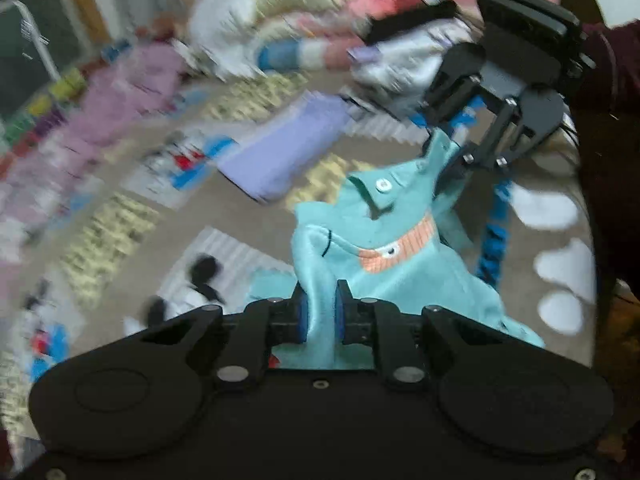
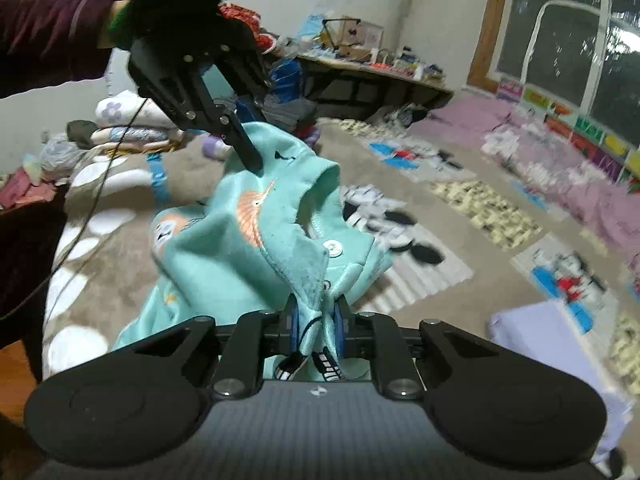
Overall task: Fold clothes
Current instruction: 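Lift the teal top with both grippers and shake it out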
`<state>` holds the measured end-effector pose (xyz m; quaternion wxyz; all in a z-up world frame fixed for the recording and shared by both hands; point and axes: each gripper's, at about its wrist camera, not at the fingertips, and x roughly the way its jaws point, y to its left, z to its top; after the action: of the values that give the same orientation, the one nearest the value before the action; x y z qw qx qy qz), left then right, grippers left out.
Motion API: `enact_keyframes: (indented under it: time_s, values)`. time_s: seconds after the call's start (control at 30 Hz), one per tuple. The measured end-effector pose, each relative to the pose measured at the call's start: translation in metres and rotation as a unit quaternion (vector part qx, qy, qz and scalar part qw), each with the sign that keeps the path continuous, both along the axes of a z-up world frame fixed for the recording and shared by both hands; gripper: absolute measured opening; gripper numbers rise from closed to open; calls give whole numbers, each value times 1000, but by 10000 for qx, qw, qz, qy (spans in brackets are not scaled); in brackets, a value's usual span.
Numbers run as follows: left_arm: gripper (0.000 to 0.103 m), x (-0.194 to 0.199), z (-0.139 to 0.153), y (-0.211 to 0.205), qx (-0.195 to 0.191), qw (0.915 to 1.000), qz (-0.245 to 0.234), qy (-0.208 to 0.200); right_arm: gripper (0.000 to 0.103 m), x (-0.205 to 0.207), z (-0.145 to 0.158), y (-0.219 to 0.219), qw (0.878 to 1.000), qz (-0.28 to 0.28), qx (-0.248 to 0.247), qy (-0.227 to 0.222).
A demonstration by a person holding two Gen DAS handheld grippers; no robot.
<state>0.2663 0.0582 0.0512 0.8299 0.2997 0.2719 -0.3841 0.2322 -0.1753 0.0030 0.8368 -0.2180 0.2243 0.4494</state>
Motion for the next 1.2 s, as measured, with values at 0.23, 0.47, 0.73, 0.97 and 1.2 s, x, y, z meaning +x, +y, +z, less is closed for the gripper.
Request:
enact_keyframes:
  time_s: [0.23,0.47,0.73,0.97,1.2]
  values:
    - [11,1,57,3,-52,9937,367,-1060,16,26,61,5,9976,-361,-116,-578]
    - [11,22,87,3,-123,9836,736,-1644,16,61,110,10,9907,-798,-125,-1095]
    - [11,70,91,-1,13,9682,1201,-2194,16,102,125,20,9804,-1179,-262,-1554]
    - [11,84,66,-7,146,9553,1366,-2618,16,129,126,28,9715,-1389,-406,-1876]
    - [10,22,-1,-4,522,9635,961,-2442,16,93,61,39,9772,-891,-737,-1781]
